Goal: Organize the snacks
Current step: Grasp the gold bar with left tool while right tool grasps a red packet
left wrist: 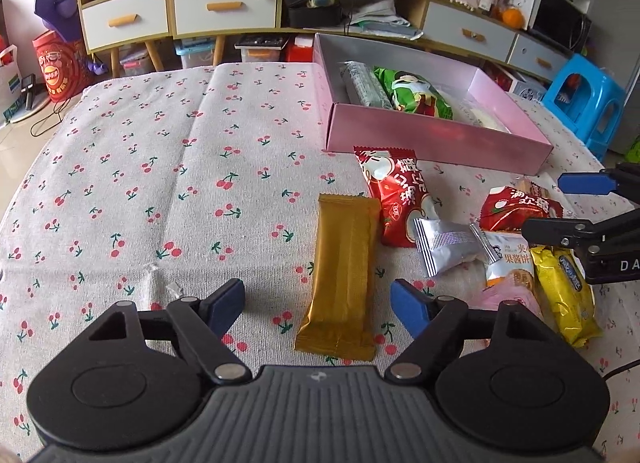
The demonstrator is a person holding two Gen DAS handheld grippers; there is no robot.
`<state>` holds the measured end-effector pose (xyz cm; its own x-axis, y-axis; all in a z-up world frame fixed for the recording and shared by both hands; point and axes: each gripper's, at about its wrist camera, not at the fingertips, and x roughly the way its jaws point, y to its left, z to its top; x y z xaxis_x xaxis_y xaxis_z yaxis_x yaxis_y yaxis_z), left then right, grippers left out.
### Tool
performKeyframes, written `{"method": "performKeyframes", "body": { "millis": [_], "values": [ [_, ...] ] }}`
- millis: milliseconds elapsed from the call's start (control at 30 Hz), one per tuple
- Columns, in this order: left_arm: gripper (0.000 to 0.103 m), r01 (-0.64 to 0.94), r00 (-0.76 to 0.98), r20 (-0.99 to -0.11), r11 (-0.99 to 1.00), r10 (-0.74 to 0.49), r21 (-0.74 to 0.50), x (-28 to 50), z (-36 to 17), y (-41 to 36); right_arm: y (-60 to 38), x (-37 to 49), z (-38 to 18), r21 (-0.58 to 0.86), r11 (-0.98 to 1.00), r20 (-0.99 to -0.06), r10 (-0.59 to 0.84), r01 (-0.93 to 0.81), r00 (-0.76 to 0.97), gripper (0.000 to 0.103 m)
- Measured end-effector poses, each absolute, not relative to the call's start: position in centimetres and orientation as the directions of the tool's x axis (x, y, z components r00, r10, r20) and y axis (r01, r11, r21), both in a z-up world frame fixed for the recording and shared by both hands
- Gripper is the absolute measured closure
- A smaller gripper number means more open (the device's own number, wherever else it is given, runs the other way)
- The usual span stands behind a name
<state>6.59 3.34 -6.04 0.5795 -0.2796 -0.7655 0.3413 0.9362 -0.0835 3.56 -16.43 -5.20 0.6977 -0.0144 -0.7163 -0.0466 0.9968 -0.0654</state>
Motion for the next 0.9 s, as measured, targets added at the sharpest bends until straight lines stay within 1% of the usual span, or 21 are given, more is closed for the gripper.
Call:
{"method": "performKeyframes", "body": {
  "millis": [133,167,267,300,367,467,567,633,733,800,833,900],
  "values": [
    [0.030,0.352,0.583,-0.764,0.933,-0.277,-0.069,6.65,-6.09,3.12,-16.83,3.97,-5.77,-0.076,0.997,-0.723,-0.036,-0.028,0.690,0.017],
    [0.030,0.354,0.585,-0.764,0.933,-0.275,-0.064,6.67,-6.10,3.08,-16.89,4.12,-5.95,-0.083,0.996,-0.725,-0.043,-0.025,0.687,0.020],
    [0.033,0.356,0.592,-0.762,0.933,-0.264,-0.047,6.70,-6.12,2.90,-17.05,4.28,-6.21,-0.089,0.996,-0.729,-0.056,-0.014,0.682,0.023],
    [0.034,0.356,0.594,-0.762,0.934,-0.260,-0.041,6.73,-6.12,2.83,-17.07,4.31,-6.23,-0.090,0.996,-0.730,-0.057,-0.013,0.681,0.025],
    [0.037,0.353,0.597,-0.761,0.935,-0.255,-0.036,6.76,-6.10,2.79,-17.07,4.32,-6.20,-0.093,0.996,-0.730,-0.059,-0.014,0.681,0.027],
    [0.040,0.345,0.598,-0.762,0.938,-0.248,-0.034,6.86,-6.00,2.86,-17.03,4.29,-6.22,-0.100,0.995,-0.732,-0.060,-0.020,0.679,0.034],
    [0.046,0.336,0.599,-0.765,0.942,-0.236,-0.027,6.91,-5.93,2.89,-16.85,4.29,-6.31,-0.112,0.993,-0.734,-0.065,-0.026,0.676,0.037],
    [0.051,0.329,0.599,-0.767,0.944,-0.230,-0.026,6.92,-5.86,2.96,-16.66,4.24,-6.28,-0.119,0.992,-0.733,-0.063,-0.036,0.677,0.042],
    [0.057,0.321,0.597,-0.769,0.947,-0.229,-0.033,7.01,-5.79,3.11,-16.37,4.21,-6.17,-0.122,0.992,-0.733,-0.061,-0.043,0.678,0.050],
    [0.061,0.319,0.594,-0.771,0.947,-0.231,-0.038,7.08,-5.73,3.21,-16.26,4.20,-6.08,-0.123,0.991,-0.732,-0.056,-0.050,0.679,0.058],
    [0.066,0.317,0.592,-0.772,0.947,-0.232,-0.041,7.13,-5.70,3.25,-16.21,4.20,-6.03,-0.123,0.991,-0.733,-0.053,-0.054,0.679,0.060],
    [0.072,0.314,0.589,-0.773,0.948,-0.233,-0.047,7.20,-5.63,3.32,-16.14,4.24,-6.01,-0.126,0.990,-0.736,-0.055,-0.057,0.675,0.060]
  ]
}}
